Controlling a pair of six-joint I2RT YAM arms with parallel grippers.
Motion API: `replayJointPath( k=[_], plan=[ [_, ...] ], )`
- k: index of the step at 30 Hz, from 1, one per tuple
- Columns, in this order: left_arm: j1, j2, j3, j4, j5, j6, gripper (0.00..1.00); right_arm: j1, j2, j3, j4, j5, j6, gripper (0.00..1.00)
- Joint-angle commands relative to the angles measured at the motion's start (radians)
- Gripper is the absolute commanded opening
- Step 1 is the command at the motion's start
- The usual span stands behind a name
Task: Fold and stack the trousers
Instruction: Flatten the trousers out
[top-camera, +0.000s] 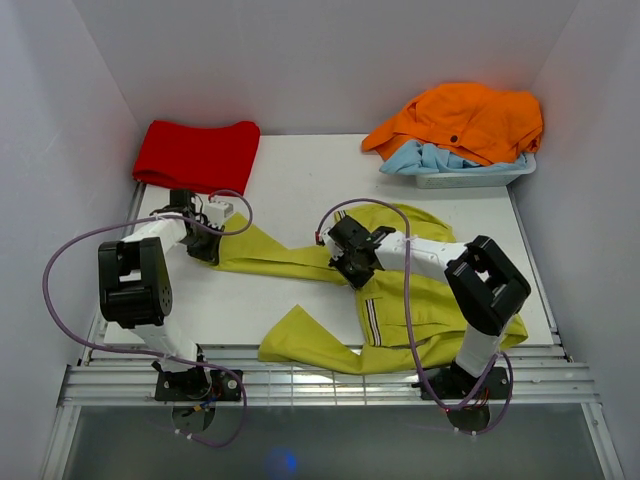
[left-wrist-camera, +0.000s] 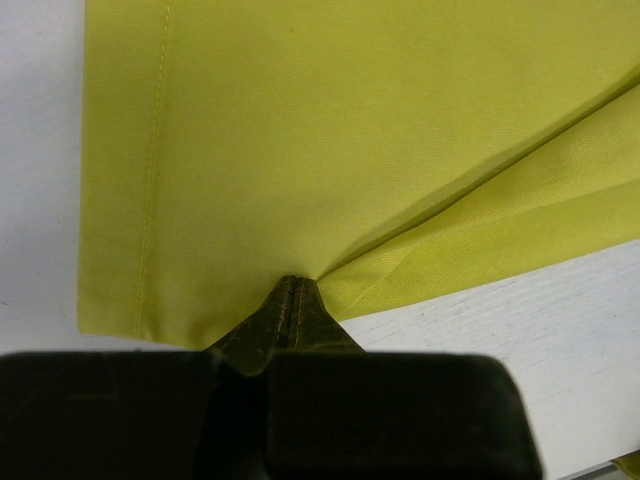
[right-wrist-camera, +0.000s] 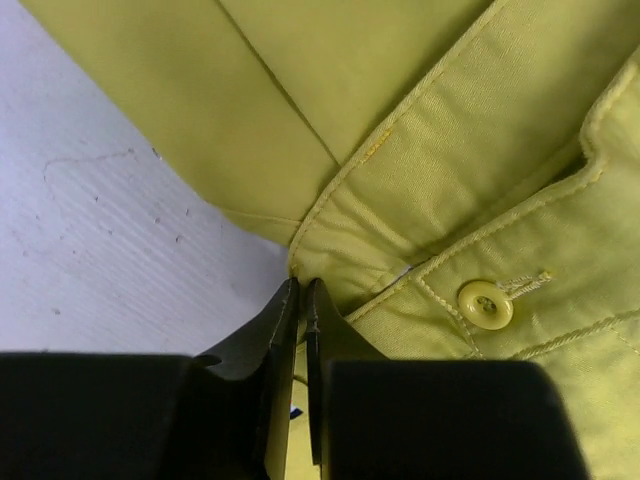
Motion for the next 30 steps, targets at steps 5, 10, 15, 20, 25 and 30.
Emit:
replayJointPath(
  k=[5,10,15,20,25,30],
  plan=[
    [0.117,0.102,0.016,-0.07,-0.058,0.009,0.0,-0.014,0.001,0.071,0.024,-0.014,-0.127,0.08],
    [0.211,0.114,0.086,-0.081,-0.084,0.069,0.0,-0.112,-0.289,0.096,0.012,-0.137,-0.198,0.08],
    [0.238,0.117,0.145,-0.081,-0.09,0.091,0.0,-0.325,-0.497,0.064,-0.029,-0.205,-0.255,0.08],
    [0.237,0.145,0.223,-0.088,-0.028,0.077,0.0,-0.65,-0.643,-0.016,-0.08,-0.182,-0.411,0.08],
    [0.225,0.186,0.31,-0.1,-0.009,0.074,0.0,-1.081,-0.639,-0.054,-0.077,-0.262,-0.591,0.08],
    [0.222,0.212,0.346,-0.087,-0.059,0.074,0.0,-1.314,-0.473,0.054,-0.076,-0.322,-0.728,0.08]
  ],
)
